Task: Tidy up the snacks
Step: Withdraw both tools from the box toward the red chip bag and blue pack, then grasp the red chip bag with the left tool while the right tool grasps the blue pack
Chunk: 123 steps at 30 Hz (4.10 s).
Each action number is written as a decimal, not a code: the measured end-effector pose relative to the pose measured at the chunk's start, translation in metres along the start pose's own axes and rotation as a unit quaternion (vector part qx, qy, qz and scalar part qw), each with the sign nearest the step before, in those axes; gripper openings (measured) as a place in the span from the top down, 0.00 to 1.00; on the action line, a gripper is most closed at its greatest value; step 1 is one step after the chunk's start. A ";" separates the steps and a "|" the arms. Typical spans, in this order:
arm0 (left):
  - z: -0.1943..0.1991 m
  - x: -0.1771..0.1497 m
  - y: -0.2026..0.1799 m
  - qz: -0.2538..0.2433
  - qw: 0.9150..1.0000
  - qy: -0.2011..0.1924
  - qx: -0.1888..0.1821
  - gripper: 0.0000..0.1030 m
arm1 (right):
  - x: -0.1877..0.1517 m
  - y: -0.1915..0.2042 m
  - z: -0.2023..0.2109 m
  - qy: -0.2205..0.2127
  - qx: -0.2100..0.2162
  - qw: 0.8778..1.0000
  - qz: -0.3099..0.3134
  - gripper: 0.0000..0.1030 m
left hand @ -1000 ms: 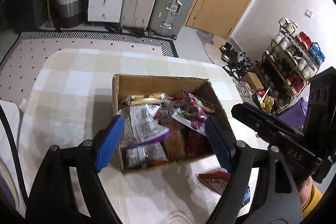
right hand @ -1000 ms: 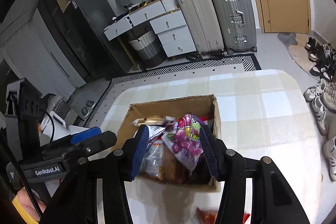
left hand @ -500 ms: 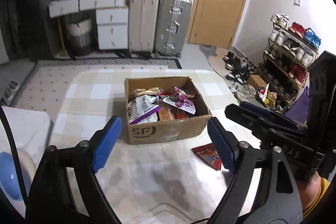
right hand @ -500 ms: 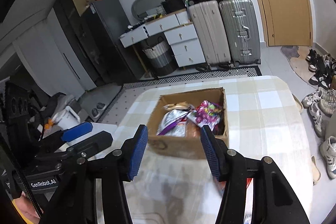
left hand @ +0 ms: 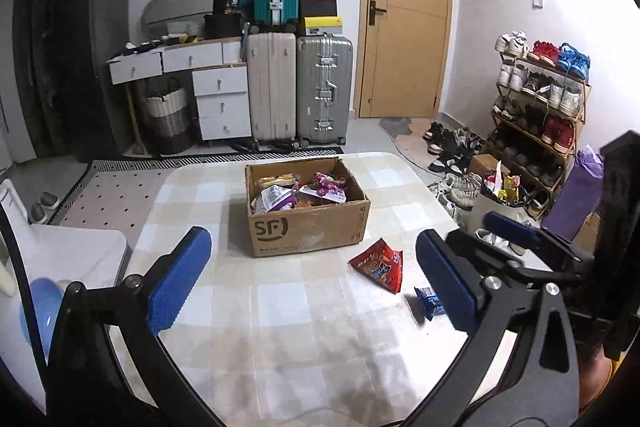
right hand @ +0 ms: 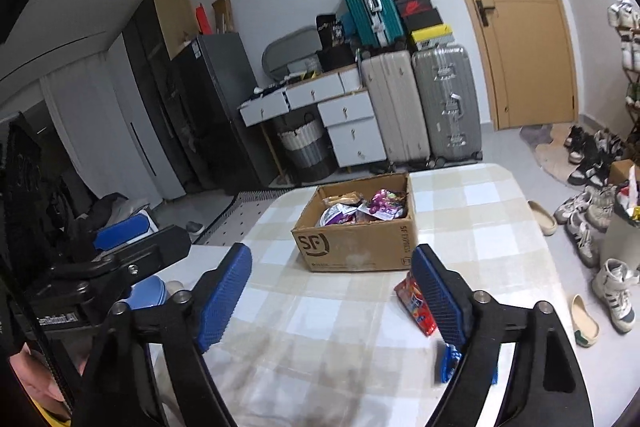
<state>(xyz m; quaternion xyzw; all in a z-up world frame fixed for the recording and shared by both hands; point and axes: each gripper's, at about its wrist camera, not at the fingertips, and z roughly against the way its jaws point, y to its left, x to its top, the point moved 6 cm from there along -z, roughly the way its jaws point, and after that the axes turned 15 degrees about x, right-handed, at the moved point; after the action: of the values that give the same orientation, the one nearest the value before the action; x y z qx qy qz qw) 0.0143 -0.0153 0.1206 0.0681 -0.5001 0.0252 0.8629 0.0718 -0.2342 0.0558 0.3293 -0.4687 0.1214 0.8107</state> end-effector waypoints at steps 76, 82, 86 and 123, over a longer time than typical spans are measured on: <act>-0.345 -0.140 -0.180 0.069 0.960 0.268 -0.041 0.05 | -0.126 -0.198 -0.017 0.120 -0.071 0.971 -0.192 0.13; -0.347 -0.145 -0.195 0.071 0.961 0.256 -0.081 0.38 | -0.125 -0.199 -0.012 0.115 -0.072 0.971 -0.195 0.13; -0.347 -0.145 -0.206 0.062 0.960 0.256 -0.094 0.51 | -0.126 -0.200 -0.011 0.117 -0.077 0.971 -0.194 0.13; -0.292 -0.141 -0.152 0.058 0.967 0.225 -0.109 0.66 | -0.155 -0.183 -0.078 0.216 -0.157 0.962 -0.054 0.22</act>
<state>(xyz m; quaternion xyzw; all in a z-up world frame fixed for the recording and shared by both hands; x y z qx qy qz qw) 0.2121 -0.1210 -0.1589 -0.0624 -0.2957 0.0350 0.9526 0.1349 -0.3039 -0.1778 0.1888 -0.2766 0.0703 0.9396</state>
